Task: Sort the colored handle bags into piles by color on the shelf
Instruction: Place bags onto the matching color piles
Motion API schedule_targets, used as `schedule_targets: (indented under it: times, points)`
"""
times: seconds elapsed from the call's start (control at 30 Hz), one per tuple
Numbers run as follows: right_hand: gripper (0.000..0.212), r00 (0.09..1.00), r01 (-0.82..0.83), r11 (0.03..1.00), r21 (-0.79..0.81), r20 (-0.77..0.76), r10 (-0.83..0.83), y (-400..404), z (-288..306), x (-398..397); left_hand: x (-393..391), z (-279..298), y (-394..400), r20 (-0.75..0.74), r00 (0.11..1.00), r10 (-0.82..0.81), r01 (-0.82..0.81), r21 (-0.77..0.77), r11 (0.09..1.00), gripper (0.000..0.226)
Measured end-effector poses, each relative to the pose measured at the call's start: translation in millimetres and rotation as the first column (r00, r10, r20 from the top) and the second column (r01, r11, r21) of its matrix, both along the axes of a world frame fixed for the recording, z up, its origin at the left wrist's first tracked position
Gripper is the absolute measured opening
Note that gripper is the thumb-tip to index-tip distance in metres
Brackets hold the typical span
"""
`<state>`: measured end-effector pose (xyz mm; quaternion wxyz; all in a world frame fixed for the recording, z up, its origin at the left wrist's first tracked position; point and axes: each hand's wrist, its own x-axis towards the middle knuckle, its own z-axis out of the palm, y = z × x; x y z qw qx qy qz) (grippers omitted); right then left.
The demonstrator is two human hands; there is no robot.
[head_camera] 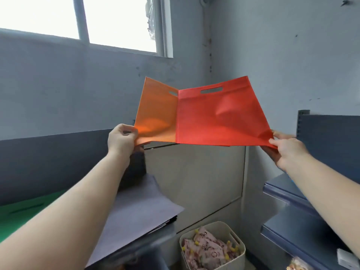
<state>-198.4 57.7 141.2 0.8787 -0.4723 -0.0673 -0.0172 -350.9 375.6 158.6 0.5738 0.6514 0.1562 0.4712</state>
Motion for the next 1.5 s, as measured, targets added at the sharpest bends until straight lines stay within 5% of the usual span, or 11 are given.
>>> schedule_targets:
  times: [0.33,0.6,1.03,1.5]
  points:
    - [0.038,0.900,-0.434,0.899,0.052,-0.016,0.436,256,-7,-132,-240,-11,173,0.026,0.944,0.328,-0.326,-0.064,0.943,0.015]
    - [0.032,0.791,-0.600,0.795,0.087,-0.082,0.606,416,-21,-270,-417,-28,255,-0.035,0.823,0.567,-0.568,-0.061,0.821,0.015]
    - [0.032,0.607,-0.790,0.612,0.032,-0.104,0.788,542,-18,-419,-587,-53,311,-0.087,0.644,0.760,-0.765,-0.091,0.638,0.019]
    - [0.035,0.657,-0.739,0.673,0.035,-0.183,0.731,641,-49,-541,-701,-98,419,-0.255,0.649,0.717,-0.753,-0.085,0.652,0.013]
